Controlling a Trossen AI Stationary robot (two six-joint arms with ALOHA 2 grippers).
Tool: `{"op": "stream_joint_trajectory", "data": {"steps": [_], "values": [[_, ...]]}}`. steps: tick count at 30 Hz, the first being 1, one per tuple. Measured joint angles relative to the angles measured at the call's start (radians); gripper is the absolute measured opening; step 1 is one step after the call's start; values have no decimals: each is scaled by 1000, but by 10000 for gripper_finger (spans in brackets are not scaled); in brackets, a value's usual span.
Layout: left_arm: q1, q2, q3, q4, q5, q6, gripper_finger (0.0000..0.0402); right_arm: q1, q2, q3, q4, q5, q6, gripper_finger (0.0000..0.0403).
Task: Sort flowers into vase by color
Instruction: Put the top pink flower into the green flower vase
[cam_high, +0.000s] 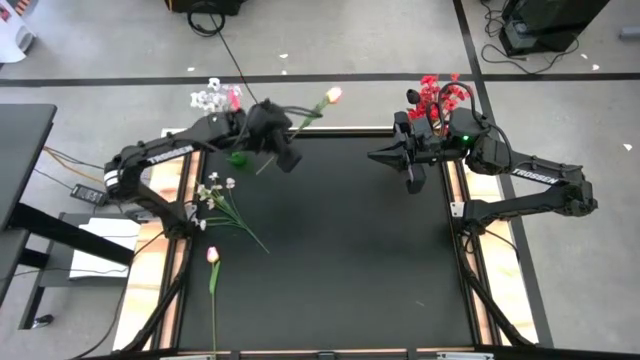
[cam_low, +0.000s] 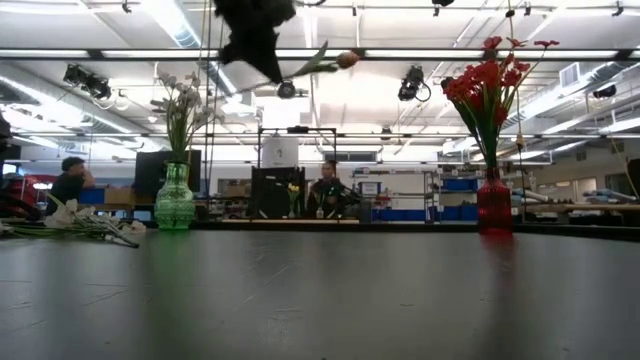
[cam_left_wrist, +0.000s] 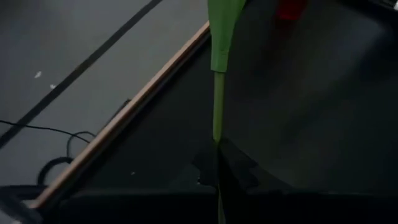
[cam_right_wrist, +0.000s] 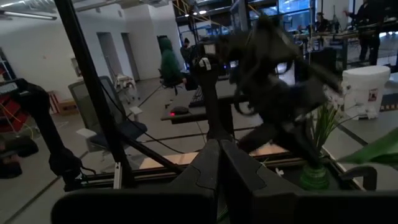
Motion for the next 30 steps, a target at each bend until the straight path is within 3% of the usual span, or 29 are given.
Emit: {"op": "stream_joint_trajectory", "data": {"steps": [7,20,23,28,30], "values": [[-13,-185,-381,360,47,-28,0,0,0,0,0,0,0,23],[58,-540,-877,1060,-12,109,0,0,0,0,0,0,0,23],[74,-584,-965,1174,-92,203,0,0,0,0,0,7,0,23],[113,-630,-1068,1322,-334,302,0,0,0,0,0,61,0,23],[144,-635,-1110,1431,-355,308,0,0,0,0,0,71,0,23]]}}
